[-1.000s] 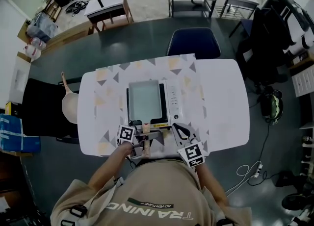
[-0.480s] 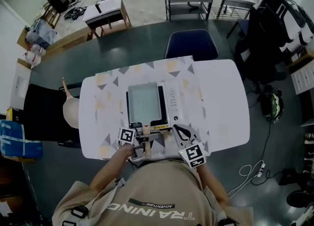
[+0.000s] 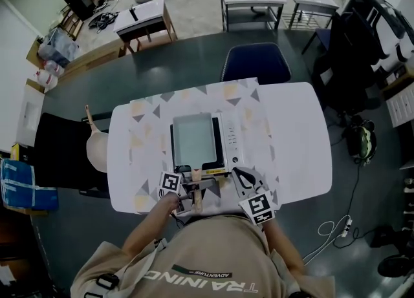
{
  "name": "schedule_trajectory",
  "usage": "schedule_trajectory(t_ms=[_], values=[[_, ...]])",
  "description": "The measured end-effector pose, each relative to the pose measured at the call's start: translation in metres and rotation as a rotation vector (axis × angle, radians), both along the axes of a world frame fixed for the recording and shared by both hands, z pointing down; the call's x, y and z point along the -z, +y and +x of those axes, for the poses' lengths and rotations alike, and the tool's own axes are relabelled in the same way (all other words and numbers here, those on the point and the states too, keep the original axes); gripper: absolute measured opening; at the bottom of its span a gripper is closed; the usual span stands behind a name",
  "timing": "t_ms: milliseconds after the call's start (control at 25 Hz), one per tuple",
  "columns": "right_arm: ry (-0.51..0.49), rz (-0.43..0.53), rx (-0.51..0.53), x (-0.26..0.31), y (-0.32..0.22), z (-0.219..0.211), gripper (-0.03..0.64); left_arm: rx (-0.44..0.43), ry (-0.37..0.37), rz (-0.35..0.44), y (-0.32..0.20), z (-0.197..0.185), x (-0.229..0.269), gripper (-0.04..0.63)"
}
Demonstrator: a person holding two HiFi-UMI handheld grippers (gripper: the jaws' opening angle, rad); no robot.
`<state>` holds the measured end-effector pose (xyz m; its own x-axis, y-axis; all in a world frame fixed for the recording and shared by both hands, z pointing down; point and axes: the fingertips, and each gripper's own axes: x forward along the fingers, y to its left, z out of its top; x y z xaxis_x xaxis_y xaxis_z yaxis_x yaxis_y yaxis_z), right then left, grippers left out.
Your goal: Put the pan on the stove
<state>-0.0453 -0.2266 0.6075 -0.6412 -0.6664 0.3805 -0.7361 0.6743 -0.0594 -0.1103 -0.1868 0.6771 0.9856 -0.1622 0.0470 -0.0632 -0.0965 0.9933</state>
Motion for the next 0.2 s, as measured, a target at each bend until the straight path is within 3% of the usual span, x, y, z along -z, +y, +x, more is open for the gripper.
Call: schedule_trajectory(t_ms=[200], values=[[-0.006, 0.0, -0.011, 0.0022, -0.0017, 0.0012, 0.002, -0.015, -0.019, 0.028, -0.0015, -0.0042, -0.0009, 0.063]])
